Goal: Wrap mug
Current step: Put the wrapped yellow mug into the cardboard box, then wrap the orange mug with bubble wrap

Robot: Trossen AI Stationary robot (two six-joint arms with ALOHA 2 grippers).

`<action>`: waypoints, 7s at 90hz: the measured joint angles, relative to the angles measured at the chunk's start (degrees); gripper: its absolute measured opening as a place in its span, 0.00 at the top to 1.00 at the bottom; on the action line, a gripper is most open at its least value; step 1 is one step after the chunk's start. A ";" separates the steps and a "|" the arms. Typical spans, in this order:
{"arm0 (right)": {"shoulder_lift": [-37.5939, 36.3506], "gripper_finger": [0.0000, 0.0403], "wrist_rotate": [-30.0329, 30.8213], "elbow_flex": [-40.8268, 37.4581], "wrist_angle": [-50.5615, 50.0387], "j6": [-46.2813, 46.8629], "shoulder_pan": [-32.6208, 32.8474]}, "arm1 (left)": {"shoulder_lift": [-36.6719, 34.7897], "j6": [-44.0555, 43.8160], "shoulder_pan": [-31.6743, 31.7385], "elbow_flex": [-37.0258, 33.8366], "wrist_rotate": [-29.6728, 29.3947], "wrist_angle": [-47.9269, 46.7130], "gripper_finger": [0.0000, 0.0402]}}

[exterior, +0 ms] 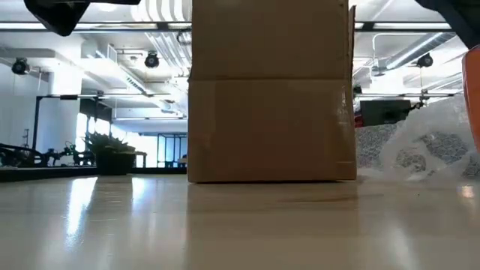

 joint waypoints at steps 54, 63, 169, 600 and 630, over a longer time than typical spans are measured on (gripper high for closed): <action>0.67 0.90 -0.01 -7.66 6.13 -0.05 0.13 | -0.02 0.00 0.02 0.00 0.04 0.11 1.00; 0.84 0.83 -0.27 -7.75 6.33 0.78 0.16 | -0.02 0.00 0.02 0.00 0.04 0.11 1.00; -27.97 0.44 1.09 8.70 -20.97 3.86 17.25 | -0.07 1.67 5.44 0.00 8.23 0.09 1.00; -9.23 0.50 13.08 -22.62 -17.25 16.28 46.48 | -4.41 -14.91 5.26 17.29 17.95 -39.25 1.00; -31.33 0.50 19.17 -52.10 -7.74 40.09 46.02 | -3.97 -13.29 6.36 17.29 19.40 -37.30 1.00</action>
